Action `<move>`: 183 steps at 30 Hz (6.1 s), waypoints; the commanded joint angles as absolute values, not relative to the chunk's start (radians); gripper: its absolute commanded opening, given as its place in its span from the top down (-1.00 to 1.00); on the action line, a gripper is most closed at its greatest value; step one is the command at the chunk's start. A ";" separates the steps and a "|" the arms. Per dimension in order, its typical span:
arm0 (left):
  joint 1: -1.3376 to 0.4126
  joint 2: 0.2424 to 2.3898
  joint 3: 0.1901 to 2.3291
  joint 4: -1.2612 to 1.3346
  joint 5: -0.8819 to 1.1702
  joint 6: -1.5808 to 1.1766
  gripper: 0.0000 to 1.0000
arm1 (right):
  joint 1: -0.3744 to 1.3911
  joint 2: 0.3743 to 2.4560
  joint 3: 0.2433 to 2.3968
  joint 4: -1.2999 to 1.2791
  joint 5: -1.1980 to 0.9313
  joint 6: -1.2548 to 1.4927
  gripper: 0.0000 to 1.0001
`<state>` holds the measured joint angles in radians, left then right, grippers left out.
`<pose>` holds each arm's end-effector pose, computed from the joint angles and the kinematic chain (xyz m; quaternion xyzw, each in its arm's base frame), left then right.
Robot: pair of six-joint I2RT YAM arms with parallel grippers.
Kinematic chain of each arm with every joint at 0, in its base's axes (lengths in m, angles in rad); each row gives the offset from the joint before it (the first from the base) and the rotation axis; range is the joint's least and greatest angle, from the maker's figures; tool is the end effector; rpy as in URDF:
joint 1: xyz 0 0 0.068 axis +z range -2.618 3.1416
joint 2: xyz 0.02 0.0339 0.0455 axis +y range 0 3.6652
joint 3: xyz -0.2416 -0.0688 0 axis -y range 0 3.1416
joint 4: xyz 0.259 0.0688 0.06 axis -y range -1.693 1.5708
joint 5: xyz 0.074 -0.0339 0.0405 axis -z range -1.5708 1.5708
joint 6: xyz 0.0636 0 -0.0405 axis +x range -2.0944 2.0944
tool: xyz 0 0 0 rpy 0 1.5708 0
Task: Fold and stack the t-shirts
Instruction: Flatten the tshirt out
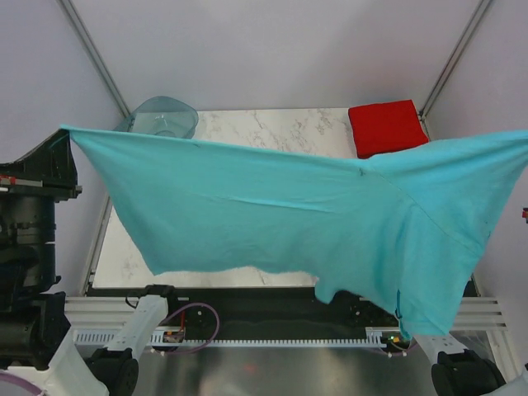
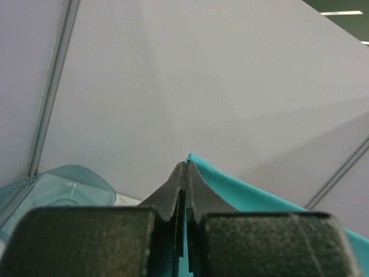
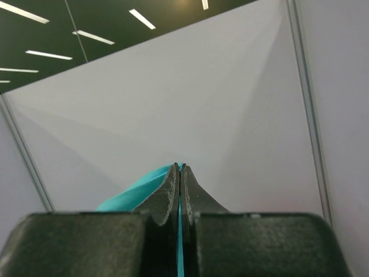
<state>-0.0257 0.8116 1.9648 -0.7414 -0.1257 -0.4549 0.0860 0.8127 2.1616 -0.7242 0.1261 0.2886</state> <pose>0.0297 0.0072 0.6047 -0.1677 0.5228 -0.1653 0.8193 -0.0356 -0.0111 0.6350 0.1018 0.4467 0.1372 0.8782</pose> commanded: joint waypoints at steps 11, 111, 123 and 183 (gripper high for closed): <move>-0.021 1.115 1.578 -0.574 -0.241 -0.324 0.95 | 0.089 1.136 1.488 -0.151 -0.038 0.138 1.00; 0.107 0.845 1.571 -0.356 -0.222 -0.253 0.95 | 0.186 0.814 1.490 -0.279 -0.187 -0.281 1.00; 0.107 1.196 1.163 -0.127 -0.133 -0.259 0.95 | 0.187 1.414 1.259 0.035 -0.471 -0.233 1.00; 0.140 1.643 1.296 -0.232 -0.337 -0.239 0.95 | 0.173 2.484 2.066 -0.336 -0.557 -0.032 0.22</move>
<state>0.1337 1.6485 1.2877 -0.2516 -0.3355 -0.2344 0.1787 2.5130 2.0632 -0.3038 -0.5091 -0.0082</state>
